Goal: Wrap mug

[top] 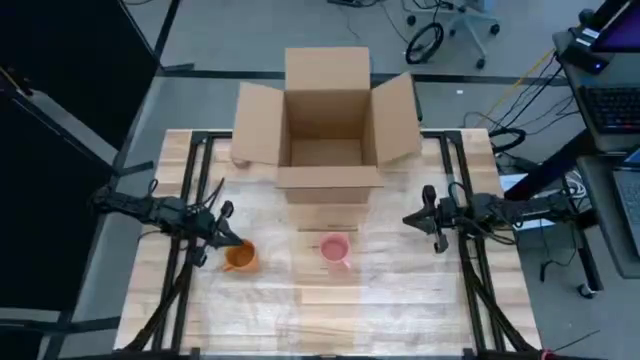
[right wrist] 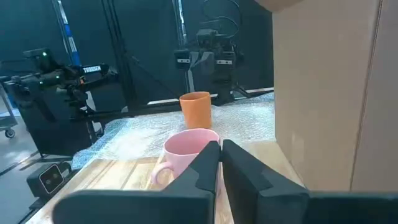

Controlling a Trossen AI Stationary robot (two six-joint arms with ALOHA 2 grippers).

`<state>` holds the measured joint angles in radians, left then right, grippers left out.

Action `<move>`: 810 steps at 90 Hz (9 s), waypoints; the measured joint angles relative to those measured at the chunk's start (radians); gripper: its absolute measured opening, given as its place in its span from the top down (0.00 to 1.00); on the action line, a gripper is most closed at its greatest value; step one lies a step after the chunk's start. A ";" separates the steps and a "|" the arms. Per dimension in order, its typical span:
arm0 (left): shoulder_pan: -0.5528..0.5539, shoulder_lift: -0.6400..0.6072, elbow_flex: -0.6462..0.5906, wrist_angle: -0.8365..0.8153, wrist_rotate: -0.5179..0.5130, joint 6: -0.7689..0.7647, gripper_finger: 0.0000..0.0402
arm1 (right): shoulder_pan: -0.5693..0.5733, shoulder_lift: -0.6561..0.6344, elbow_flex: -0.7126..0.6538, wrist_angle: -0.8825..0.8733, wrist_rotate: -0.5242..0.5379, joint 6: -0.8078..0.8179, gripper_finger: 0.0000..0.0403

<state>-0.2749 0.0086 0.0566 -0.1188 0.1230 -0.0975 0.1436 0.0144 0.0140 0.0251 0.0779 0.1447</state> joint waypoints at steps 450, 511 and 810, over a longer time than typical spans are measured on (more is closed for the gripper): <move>0.000 0.203 0.030 0.228 -0.625 0.025 1.00 | 0.156 1.406 0.788 -0.991 -0.051 0.648 0.96; 0.000 0.203 0.030 0.246 -0.625 0.026 1.00 | 0.166 1.371 0.923 -1.211 -0.008 0.661 0.54; 0.000 0.207 0.029 0.190 -0.508 -0.017 1.00 | 0.513 1.582 1.505 -1.598 0.306 0.956 1.00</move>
<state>-0.2752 0.2157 0.0860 0.0708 -0.3851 -0.1149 0.6567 1.5963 1.5192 -1.5726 0.3840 1.1004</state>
